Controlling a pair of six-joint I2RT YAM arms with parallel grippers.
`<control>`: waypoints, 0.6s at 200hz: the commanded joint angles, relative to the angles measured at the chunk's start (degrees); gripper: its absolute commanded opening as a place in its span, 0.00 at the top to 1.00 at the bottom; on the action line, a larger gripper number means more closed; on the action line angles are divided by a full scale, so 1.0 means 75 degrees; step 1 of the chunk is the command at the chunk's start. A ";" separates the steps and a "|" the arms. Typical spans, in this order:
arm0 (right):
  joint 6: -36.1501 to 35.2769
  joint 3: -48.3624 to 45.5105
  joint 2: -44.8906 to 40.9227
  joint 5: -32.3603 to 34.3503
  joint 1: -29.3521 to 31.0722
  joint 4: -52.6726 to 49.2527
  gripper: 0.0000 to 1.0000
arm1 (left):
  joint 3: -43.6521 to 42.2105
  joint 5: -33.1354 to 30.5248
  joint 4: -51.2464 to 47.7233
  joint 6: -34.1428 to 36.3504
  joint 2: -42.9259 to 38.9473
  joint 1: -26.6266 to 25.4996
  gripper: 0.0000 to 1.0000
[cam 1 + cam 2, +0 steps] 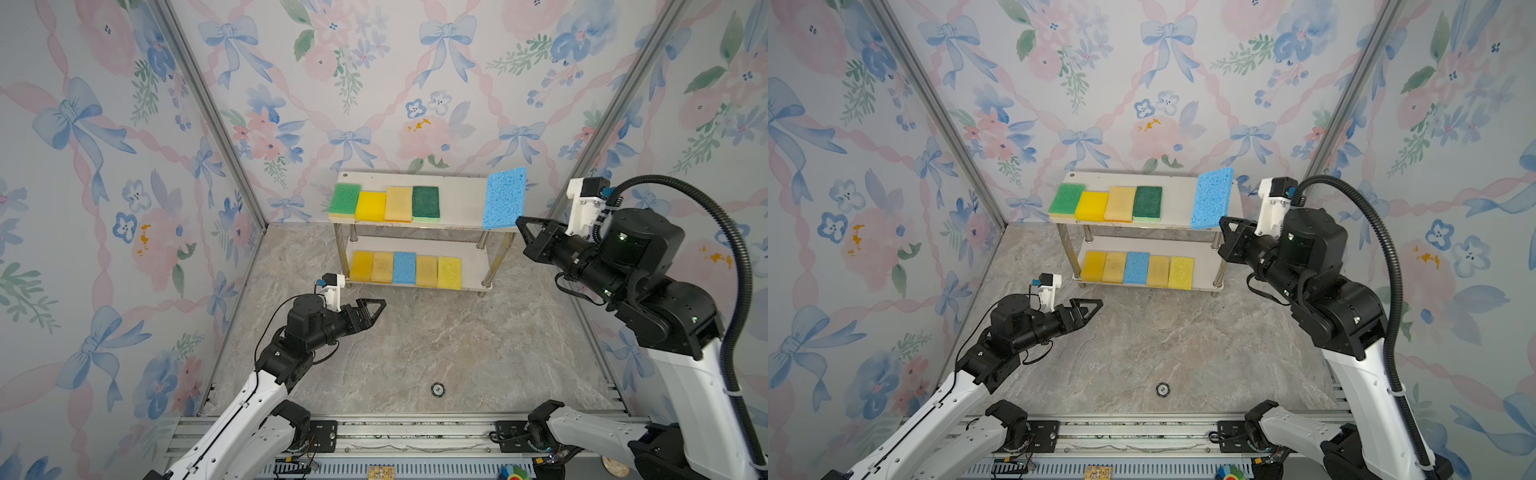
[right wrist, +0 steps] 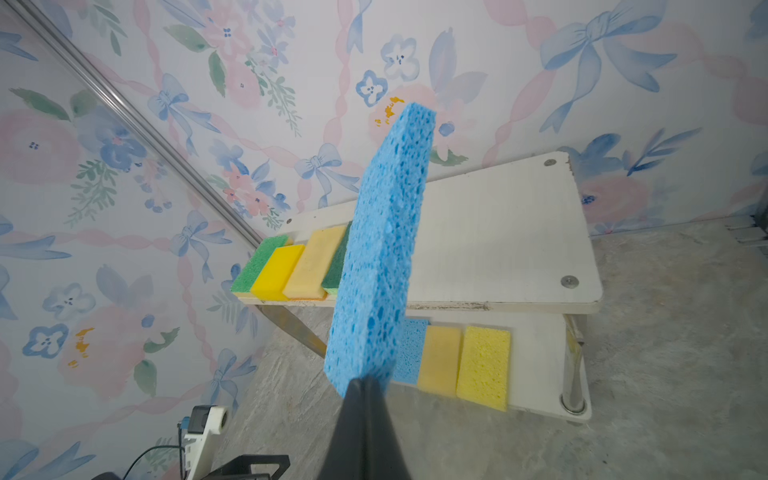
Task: Place and organize the cleaning sponges onto the shelf
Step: 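Raise the blue sponge with the right gripper onto the top shelf beside the green sponge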
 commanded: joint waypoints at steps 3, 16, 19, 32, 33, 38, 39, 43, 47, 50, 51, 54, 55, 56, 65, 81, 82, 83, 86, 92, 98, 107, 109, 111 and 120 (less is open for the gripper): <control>-0.0145 0.0264 0.0658 -0.0265 -0.0335 0.0224 1.00 | -0.0167 0.0141 -0.0159 0.0120 -0.0228 0.0066 0.02; -0.0152 0.0291 0.0943 -0.0547 -0.0492 0.0366 1.00 | -0.0255 0.0167 -0.0162 0.0079 -0.0277 0.0070 0.02; -0.0157 0.0298 0.1006 -0.0616 -0.0528 0.0400 1.00 | -0.0273 0.0170 -0.0162 0.0074 -0.0286 0.0067 0.02; -0.0102 0.0370 0.1311 -0.1007 -0.0726 0.0500 1.00 | -0.0330 0.0193 -0.0163 0.0052 -0.0294 0.0065 0.02; -0.0097 0.0372 0.1329 -0.1028 -0.0745 0.0497 1.00 | -0.0335 0.0188 -0.0160 0.0055 -0.0291 0.0064 0.02; -0.0070 0.0388 0.1433 -0.1186 -0.0803 0.0540 1.00 | -0.0357 0.0185 -0.0166 0.0047 -0.0293 0.0067 0.02; -0.0064 0.0387 0.1448 -0.1205 -0.0818 0.0552 1.00 | -0.0355 0.0189 -0.0162 0.0047 -0.0290 0.0065 0.02; -0.0046 0.0403 0.1537 -0.1313 -0.0861 0.0581 1.00 | -0.0372 0.0186 -0.0156 0.0035 -0.0287 0.0069 0.02; -0.0010 0.0416 0.1605 -0.1429 -0.0919 0.0612 1.00 | -0.0386 0.0185 -0.0161 0.0026 -0.0294 0.0065 0.02; 0.0024 0.0410 0.1659 -0.1517 -0.0978 0.0633 1.00 | -0.0402 0.0193 -0.0163 0.0018 -0.0294 0.0068 0.02; 0.0042 0.0410 0.1679 -0.1547 -0.0988 0.0633 1.00 | -0.0406 0.0193 -0.0160 0.0014 -0.0296 0.0071 0.02; 0.0086 0.0408 0.1708 -0.1641 -0.1035 0.0660 1.00 | -0.0413 0.0194 -0.0159 0.0006 -0.0297 0.0071 0.02; 0.0097 0.0409 0.1721 -0.1667 -0.1046 0.0671 1.00 | -0.0418 0.0188 -0.0158 0.0003 -0.0292 0.0073 0.02; 0.0114 0.0403 0.1733 -0.1704 -0.1057 0.0682 1.00 | -0.0426 0.0191 -0.0158 0.0001 -0.0295 0.0068 0.02; 0.0242 0.0338 0.1829 -0.1951 -0.1186 0.0809 1.00 | -0.0465 0.0194 -0.0155 -0.0021 -0.0295 0.0069 0.02; 0.0442 0.0226 0.1914 -0.2255 -0.1393 0.1017 1.00 | -0.0533 0.0182 -0.0148 -0.0038 -0.0340 0.0067 0.02; 0.0456 0.0212 0.1918 -0.2267 -0.1406 0.1030 1.00 | -0.0530 0.0182 -0.0153 -0.0043 -0.0337 0.0065 0.02; 0.0469 0.0211 0.1925 -0.2291 -0.1413 0.1043 1.00 | -0.0529 0.0182 -0.0149 -0.0045 -0.0347 0.0064 0.02; 0.0511 0.0184 0.1944 -0.2339 -0.1454 0.1075 1.00 | -0.0555 0.0172 -0.0149 -0.0047 -0.0349 0.0072 0.02; 0.0582 0.0130 0.1964 -0.2463 -0.1521 0.1159 1.00 | -0.0577 0.0170 -0.0154 -0.0058 -0.0358 0.0068 0.02; 0.0687 0.0073 0.1994 -0.2598 -0.1606 0.1229 1.00 | -0.0600 0.0159 -0.0156 -0.0059 -0.0375 0.0065 0.02; 0.0786 -0.0028 0.2046 -0.2859 -0.1724 0.1395 1.00 | -0.0638 0.0146 -0.0153 -0.0059 -0.0382 0.0063 0.02; 0.0968 -0.0040 0.2058 -0.2928 -0.1754 0.1431 1.00 | -0.0646 0.0141 -0.0150 -0.0062 -0.0384 0.0072 0.02; 0.1046 -0.0057 0.2075 -0.2989 -0.1776 0.1466 1.00 | -0.0660 0.0145 -0.0147 -0.0060 -0.0385 0.0065 0.02; 0.1261 -0.0117 0.2161 -0.3277 -0.1889 0.1603 1.00 | -0.0693 0.0135 -0.0148 -0.0071 -0.0382 0.0073 0.02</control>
